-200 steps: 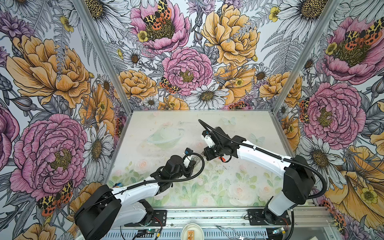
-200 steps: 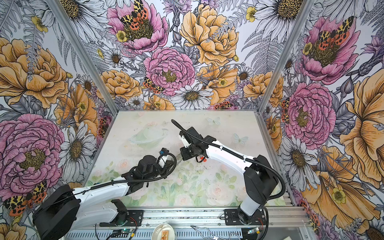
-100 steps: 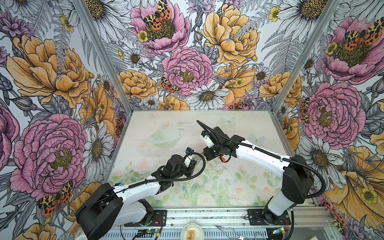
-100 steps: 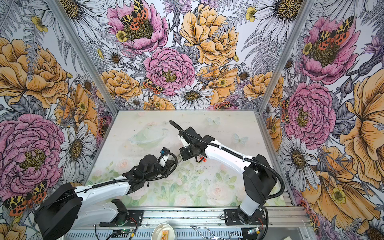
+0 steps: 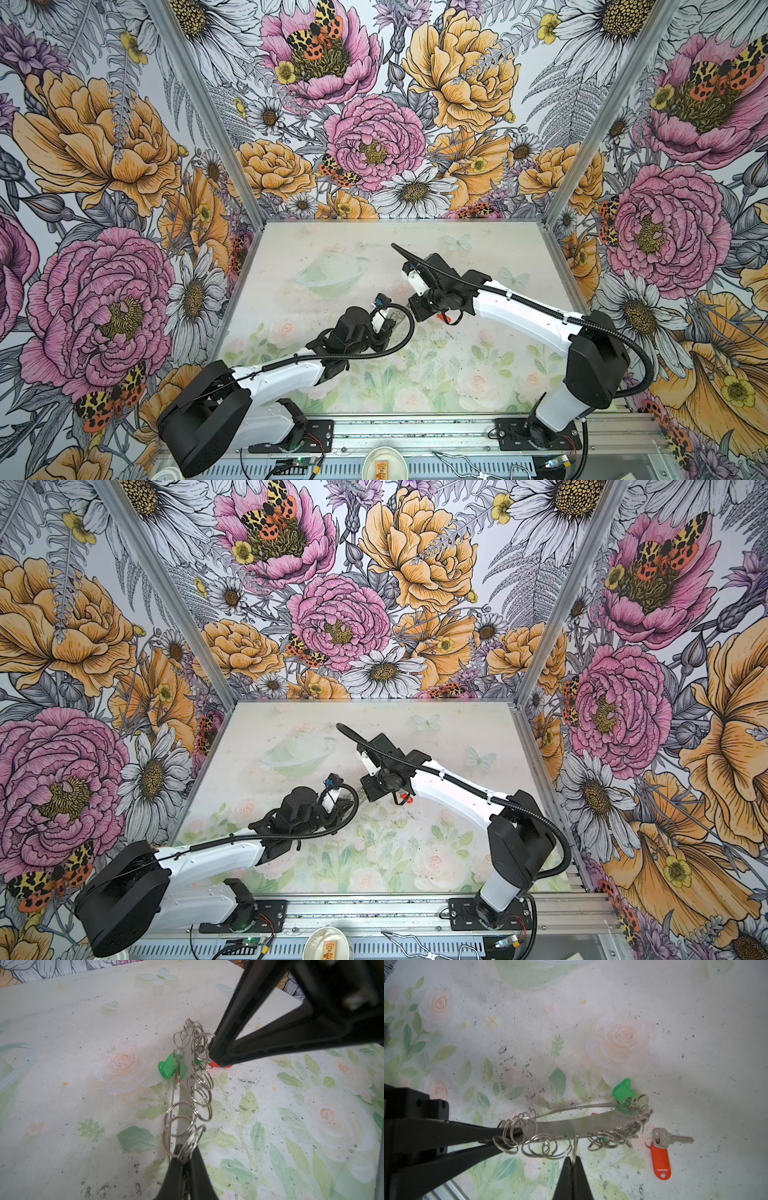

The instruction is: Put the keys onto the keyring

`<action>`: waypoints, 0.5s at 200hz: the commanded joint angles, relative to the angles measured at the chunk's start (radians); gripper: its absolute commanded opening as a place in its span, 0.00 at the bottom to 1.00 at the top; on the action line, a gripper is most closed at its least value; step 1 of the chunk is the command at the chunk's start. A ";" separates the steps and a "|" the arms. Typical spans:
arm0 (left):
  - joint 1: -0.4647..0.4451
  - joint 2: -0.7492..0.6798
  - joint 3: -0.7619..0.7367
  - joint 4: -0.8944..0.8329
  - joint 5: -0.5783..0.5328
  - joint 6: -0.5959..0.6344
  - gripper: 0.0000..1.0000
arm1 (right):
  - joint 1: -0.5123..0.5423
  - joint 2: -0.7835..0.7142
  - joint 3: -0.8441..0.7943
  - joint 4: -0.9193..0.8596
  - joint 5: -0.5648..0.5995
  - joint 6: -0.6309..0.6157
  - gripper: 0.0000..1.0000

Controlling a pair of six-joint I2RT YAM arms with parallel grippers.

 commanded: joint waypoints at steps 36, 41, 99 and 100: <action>-0.029 0.021 0.014 -0.041 0.081 0.015 0.00 | 0.008 -0.043 -0.002 0.021 0.023 -0.048 0.00; -0.029 0.018 0.013 -0.040 0.084 0.016 0.00 | 0.007 -0.042 -0.001 0.021 0.025 -0.046 0.00; -0.025 0.008 0.010 -0.022 0.036 -0.029 0.00 | -0.014 -0.056 -0.018 0.060 0.041 0.012 0.00; -0.024 0.006 0.010 -0.021 0.034 -0.032 0.00 | -0.014 -0.055 -0.018 0.060 0.039 0.011 0.00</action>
